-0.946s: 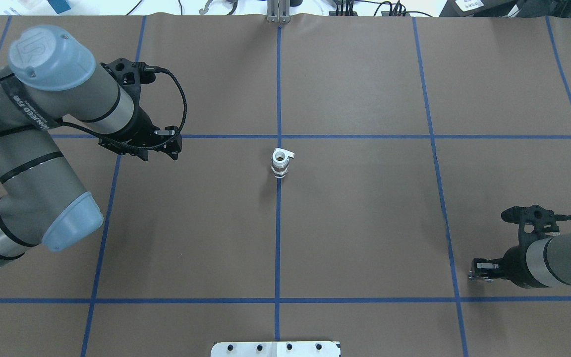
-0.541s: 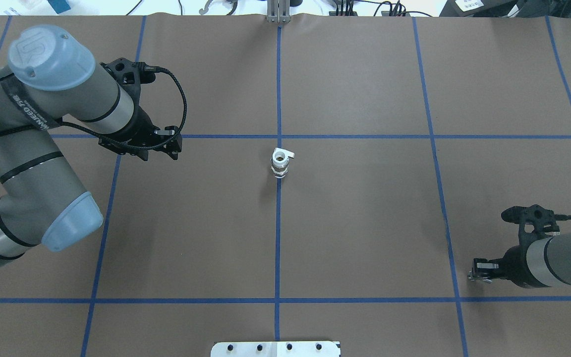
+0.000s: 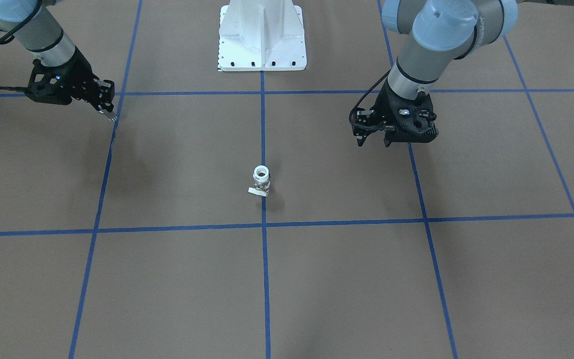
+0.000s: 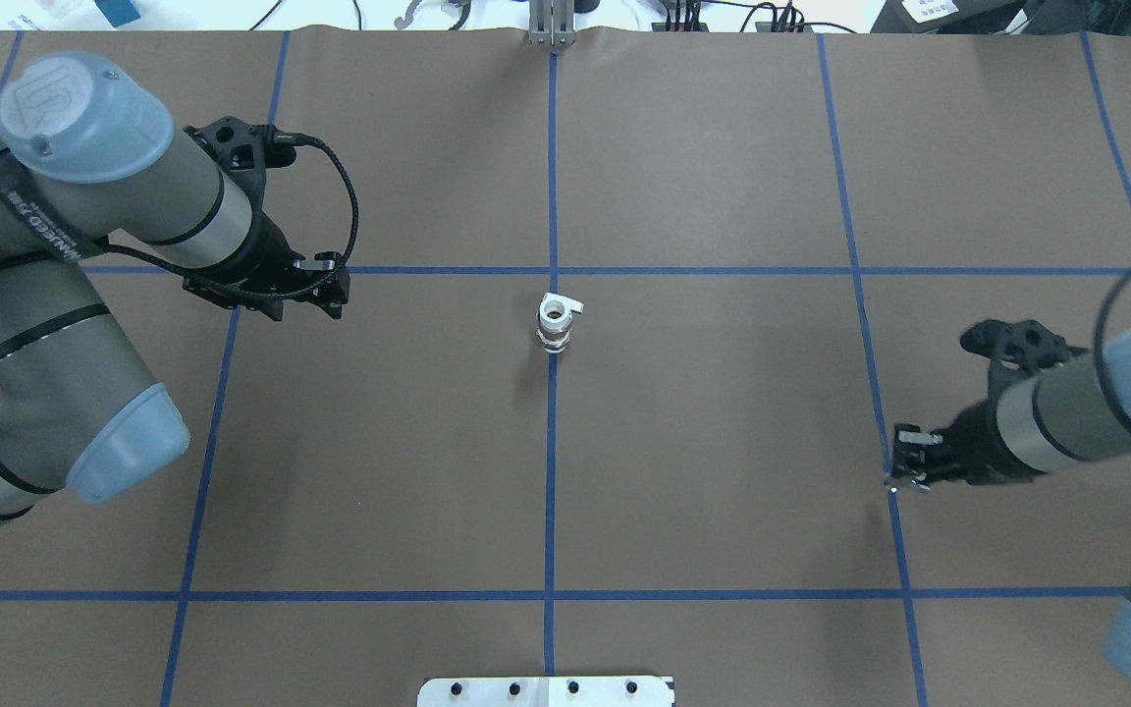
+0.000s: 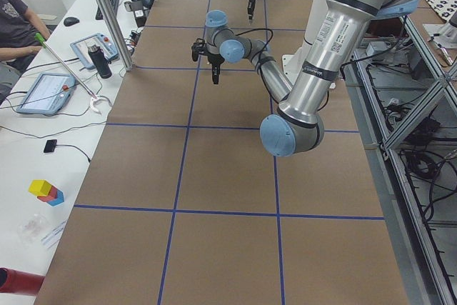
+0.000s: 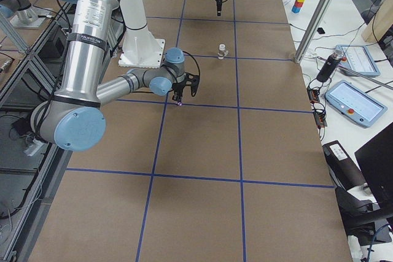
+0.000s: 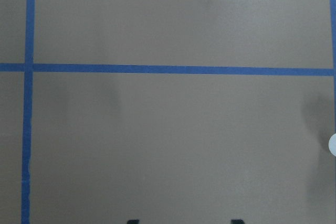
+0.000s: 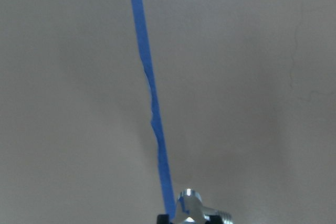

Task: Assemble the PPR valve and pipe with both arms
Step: 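Carry the silver fitting with the right gripper above the white valve, then press the silver fitting down onto the top of the white valve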

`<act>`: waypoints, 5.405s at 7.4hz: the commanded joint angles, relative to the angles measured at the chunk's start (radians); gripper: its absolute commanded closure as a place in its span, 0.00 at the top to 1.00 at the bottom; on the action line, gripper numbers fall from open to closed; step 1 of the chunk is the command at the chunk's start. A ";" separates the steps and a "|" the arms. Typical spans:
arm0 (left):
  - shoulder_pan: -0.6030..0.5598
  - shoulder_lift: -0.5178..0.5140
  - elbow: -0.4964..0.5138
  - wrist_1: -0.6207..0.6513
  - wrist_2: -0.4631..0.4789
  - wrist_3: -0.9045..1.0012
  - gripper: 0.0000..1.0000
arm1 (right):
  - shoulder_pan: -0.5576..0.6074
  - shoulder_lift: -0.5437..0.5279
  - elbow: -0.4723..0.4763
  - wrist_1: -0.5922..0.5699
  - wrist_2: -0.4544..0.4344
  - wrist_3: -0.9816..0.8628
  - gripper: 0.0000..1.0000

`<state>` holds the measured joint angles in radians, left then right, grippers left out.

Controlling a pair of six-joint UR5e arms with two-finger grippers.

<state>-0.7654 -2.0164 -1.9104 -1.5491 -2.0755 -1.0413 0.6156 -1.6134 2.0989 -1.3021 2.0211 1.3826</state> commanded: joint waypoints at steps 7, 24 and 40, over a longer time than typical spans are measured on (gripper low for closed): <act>-0.140 0.142 -0.010 -0.002 -0.103 0.268 0.70 | 0.059 1.011 -0.655 -0.384 0.014 0.079 0.00; -0.137 0.136 -0.007 0.000 -0.103 0.267 0.70 | 0.027 1.000 -0.660 -0.378 0.021 0.081 0.00; -0.138 0.139 -0.016 0.000 -0.103 0.268 0.72 | 0.016 0.995 -0.678 -0.376 0.018 0.067 0.00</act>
<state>-0.9035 -1.8777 -1.9262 -1.5493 -2.1793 -0.7742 0.6318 -0.6195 1.4212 -1.6784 2.0393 1.4500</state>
